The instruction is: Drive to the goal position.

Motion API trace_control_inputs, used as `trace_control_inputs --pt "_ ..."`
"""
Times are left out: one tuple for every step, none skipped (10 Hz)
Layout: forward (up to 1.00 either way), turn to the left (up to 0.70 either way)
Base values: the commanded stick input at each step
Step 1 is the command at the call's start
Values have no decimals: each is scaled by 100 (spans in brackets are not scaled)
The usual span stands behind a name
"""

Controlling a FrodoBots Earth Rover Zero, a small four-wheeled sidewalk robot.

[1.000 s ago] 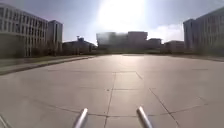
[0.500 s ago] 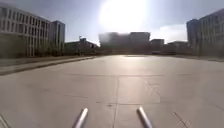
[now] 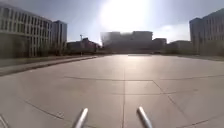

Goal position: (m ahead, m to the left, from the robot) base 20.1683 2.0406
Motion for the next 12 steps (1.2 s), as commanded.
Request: trace_control_inputs --pt "100 -42" --pt "100 -42" --pt "100 -42" --pt "100 -42" --pt "100 -42" --pt "100 -14" --pt "100 -2" --pt "100 -2" --pt "100 -2" --pt "100 -2" --pt "100 -2" --pt "100 -2"
